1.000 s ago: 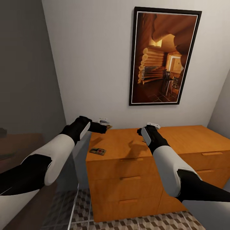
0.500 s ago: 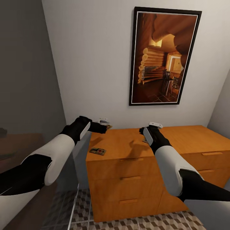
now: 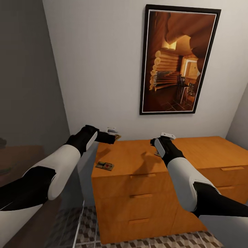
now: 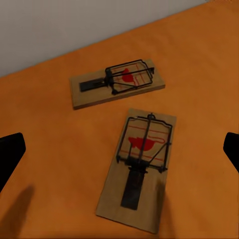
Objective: Take the four mousetraps from the cabinet in the bathroom and place them on the bathroom floor. Make sure all four end up on the same floor surface, and ensure that at least two of them are either under or directly next to the same bathroom sink.
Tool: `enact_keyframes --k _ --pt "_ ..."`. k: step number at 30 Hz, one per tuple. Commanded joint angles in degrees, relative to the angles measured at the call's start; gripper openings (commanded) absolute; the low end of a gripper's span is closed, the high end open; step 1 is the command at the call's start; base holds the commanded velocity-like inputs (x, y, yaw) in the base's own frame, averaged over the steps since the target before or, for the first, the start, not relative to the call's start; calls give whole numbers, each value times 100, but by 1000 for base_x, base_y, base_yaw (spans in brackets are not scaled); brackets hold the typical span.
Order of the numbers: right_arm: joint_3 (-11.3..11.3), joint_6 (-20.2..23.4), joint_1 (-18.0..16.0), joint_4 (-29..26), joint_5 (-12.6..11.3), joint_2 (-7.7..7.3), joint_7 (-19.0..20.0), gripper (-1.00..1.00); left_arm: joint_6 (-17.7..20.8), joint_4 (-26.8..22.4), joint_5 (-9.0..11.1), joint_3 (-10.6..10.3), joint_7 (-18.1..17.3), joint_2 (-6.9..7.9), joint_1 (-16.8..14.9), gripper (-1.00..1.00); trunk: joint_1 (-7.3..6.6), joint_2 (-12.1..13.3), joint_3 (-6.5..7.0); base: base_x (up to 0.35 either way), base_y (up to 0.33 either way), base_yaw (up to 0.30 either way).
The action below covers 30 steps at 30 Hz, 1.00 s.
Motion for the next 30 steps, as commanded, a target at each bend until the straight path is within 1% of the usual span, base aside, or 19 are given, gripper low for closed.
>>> enact_keyframes --k 1,19,30 --pt "-17 20 -4 -7 -18 5 -17 100 8 -12 -37 -20 -29 3 -4 -100 1 -4 -7 65 0 0" --pt "-16 16 -4 2 -19 5 44 100 9 -29 -54 -22 -3 -7 -4 -100 1 -4 -7 14 0 0" --pt "-17 19 -4 2 -19 5 44 100 7 -47 -53 -27 -10 -12 -4 -100 1 -4 -7 123 0 0"
